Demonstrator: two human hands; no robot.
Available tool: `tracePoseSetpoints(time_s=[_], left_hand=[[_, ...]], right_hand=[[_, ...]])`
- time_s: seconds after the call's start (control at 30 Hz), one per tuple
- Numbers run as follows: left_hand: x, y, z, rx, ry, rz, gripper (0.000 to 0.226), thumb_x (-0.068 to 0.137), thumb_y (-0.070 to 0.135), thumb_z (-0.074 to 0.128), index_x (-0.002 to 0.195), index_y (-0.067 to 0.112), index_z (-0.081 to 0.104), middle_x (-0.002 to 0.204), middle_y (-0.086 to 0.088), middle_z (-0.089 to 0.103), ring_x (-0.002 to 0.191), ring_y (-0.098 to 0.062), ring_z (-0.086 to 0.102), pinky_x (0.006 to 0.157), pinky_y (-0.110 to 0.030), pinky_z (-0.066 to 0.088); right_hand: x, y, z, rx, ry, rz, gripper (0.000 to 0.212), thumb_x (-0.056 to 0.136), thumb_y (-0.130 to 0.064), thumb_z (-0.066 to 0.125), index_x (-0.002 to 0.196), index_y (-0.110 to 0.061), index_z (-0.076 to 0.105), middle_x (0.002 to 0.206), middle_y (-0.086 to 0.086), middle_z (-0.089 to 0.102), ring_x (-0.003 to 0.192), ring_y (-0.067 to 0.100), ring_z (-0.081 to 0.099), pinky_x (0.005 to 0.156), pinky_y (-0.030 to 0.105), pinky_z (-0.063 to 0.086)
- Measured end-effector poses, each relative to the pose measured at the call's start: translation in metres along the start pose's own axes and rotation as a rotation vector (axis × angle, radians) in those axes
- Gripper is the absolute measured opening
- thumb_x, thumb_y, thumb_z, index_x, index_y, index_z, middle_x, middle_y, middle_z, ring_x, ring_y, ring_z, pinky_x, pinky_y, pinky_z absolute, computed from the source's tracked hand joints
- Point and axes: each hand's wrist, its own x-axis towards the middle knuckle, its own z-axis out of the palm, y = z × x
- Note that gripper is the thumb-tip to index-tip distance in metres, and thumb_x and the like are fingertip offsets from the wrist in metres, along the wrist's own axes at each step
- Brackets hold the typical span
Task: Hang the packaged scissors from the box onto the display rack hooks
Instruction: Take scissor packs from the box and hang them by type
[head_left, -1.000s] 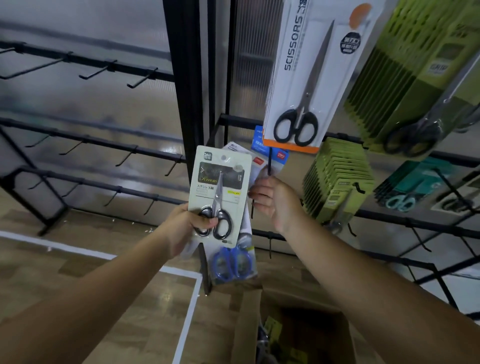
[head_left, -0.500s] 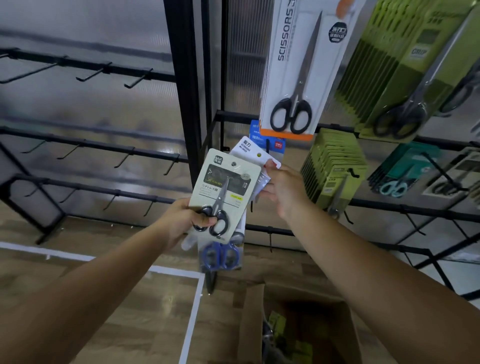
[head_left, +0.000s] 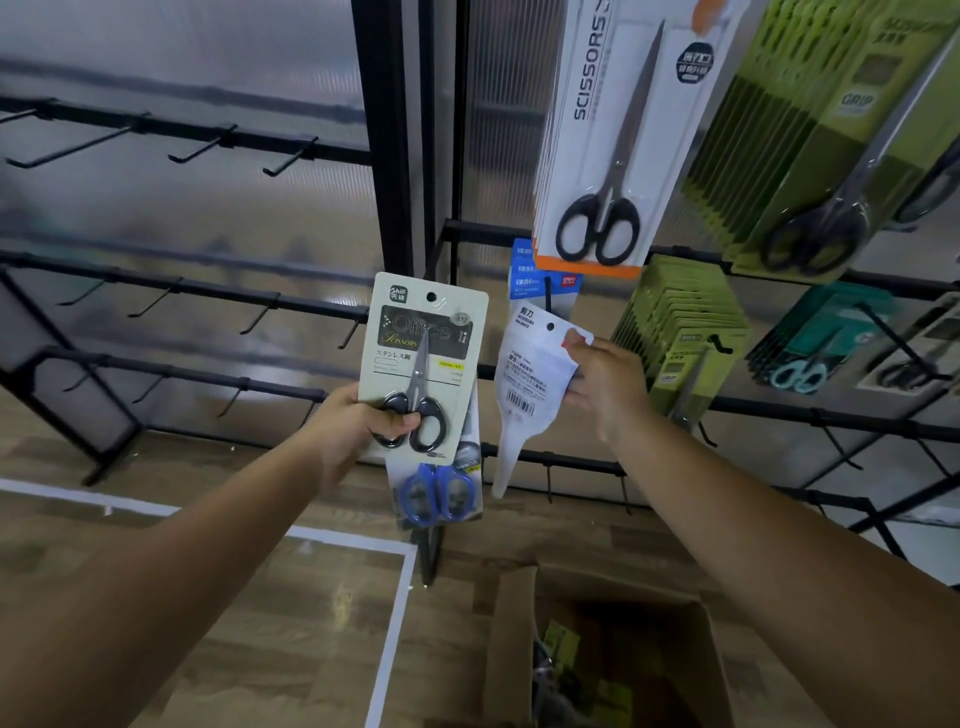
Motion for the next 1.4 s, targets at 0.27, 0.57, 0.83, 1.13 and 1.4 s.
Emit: tracePoseSetpoints(time_s=[0.27, 0.57, 0.83, 1.13, 1.4], left_hand=[[0.004, 0.011, 0.025, -0.171, -0.189, 0.015, 0.038, 0.056, -0.011, 0.065, 0.093, 0.001, 0.066, 0.089, -0.013, 0.064, 0.078, -0.021, 0.059, 0.066, -0.026, 0.051], [0.006, 0.021, 0.046, -0.298, -0.123, 0.082, 0.041, 0.055, 0.003, 0.068, 0.096, 0.005, 0.068, 0.081, -0.002, 0.073, 0.079, -0.017, 0.067, 0.064, -0.025, 0.054], [-0.002, 0.029, 0.041, -0.336, -0.236, 0.023, 0.039, 0.062, 0.006, 0.062, 0.102, 0.006, 0.063, 0.084, -0.006, 0.071, 0.075, -0.020, 0.068, 0.067, -0.033, 0.059], [-0.007, 0.034, 0.051, -0.340, -0.207, 0.056, 0.052, 0.065, 0.005, 0.063, 0.117, 0.005, 0.059, 0.103, -0.012, 0.066, 0.093, -0.027, 0.062, 0.087, -0.042, 0.050], [-0.004, 0.023, 0.046, -0.328, -0.119, 0.054, 0.038, 0.060, 0.002, 0.069, 0.098, 0.009, 0.067, 0.085, -0.004, 0.074, 0.077, -0.020, 0.070, 0.062, -0.030, 0.054]], right_hand=[[-0.011, -0.010, 0.009, 0.037, -0.198, 0.020, 0.030, 0.096, -0.019, 0.049, 0.118, 0.001, 0.057, 0.112, 0.017, 0.063, 0.093, 0.027, 0.059, 0.081, 0.037, 0.046], [-0.015, -0.028, 0.017, 0.223, -0.196, 0.060, 0.032, 0.097, -0.029, 0.046, 0.116, -0.005, 0.057, 0.118, 0.014, 0.062, 0.102, 0.024, 0.061, 0.086, 0.034, 0.049], [-0.029, -0.027, 0.004, 0.185, -0.519, 0.071, 0.024, 0.095, -0.003, 0.034, 0.095, -0.006, 0.058, 0.075, 0.004, 0.068, 0.068, 0.015, 0.065, 0.064, 0.025, 0.054], [-0.039, -0.027, 0.013, 0.144, -0.527, 0.138, 0.035, 0.098, -0.001, 0.025, 0.128, 0.000, 0.043, 0.100, 0.021, 0.054, 0.090, 0.031, 0.054, 0.091, 0.043, 0.044], [-0.039, -0.012, 0.005, 0.012, -0.365, -0.026, 0.018, 0.094, -0.005, 0.046, 0.107, -0.011, 0.057, 0.094, 0.028, 0.065, 0.071, 0.023, 0.056, 0.067, 0.031, 0.049]])
